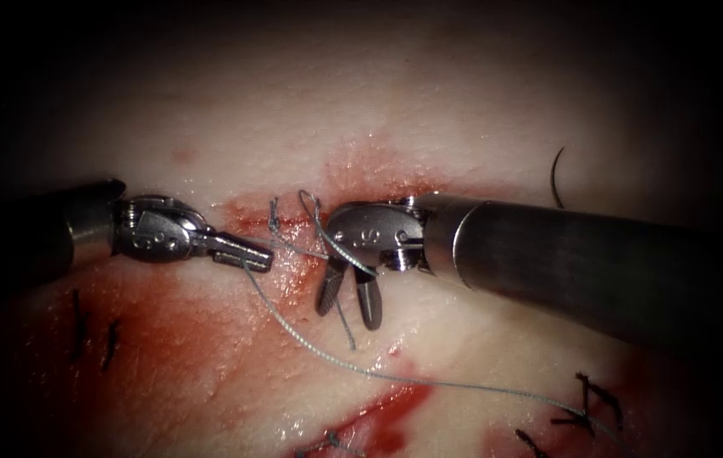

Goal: Wound Closure

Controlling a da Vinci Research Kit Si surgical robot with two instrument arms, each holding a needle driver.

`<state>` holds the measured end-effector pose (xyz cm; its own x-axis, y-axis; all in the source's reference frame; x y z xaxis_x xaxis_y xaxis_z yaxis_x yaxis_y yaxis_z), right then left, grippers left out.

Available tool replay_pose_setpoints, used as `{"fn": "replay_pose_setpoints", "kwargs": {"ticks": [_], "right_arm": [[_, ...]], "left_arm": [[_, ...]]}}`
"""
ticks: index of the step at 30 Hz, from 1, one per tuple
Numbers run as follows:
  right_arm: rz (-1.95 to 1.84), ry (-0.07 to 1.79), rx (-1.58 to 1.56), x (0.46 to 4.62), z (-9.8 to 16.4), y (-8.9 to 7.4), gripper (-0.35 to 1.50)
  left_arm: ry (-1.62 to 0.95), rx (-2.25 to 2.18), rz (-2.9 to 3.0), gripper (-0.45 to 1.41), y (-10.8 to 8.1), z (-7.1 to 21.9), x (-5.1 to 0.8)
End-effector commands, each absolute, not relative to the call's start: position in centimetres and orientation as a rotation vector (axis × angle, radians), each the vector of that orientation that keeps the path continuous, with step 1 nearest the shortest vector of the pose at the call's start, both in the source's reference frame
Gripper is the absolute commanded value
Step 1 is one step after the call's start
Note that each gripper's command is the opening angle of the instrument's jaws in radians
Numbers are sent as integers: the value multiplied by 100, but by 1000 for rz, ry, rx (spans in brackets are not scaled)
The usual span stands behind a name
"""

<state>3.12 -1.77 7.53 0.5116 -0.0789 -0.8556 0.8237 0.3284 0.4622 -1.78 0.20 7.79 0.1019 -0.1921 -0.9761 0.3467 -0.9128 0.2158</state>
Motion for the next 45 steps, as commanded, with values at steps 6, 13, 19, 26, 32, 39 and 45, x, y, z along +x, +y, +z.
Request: {"fn": "replay_pose_setpoints", "kwargs": {"ticks": [6,13,19,26,32,39,45], "right_arm": [[-771,837,1012,319,780,-191,106],[-874,831,889,310,791,-204,88],[-902,801,932,315,791,-205,-35],[-826,844,1007,318,797,-192,-35],[-665,935,1065,313,788,-163,-35],[-462,1016,1114,310,764,-112,-35],[-373,1009,1122,308,770,-87,-35]], "left_arm": [[169,1999,-1877,-45,27,784,-180],[185,2007,-1889,-45,27,784,-180],[183,2005,-1892,-45,27,784,-180],[162,1991,-1926,-45,19,779,-181],[150,1976,-1958,-45,-4,773,-185],[174,1962,-2003,-45,-56,769,-211],[217,1959,-1974,-45,-94,737,-244]]}}
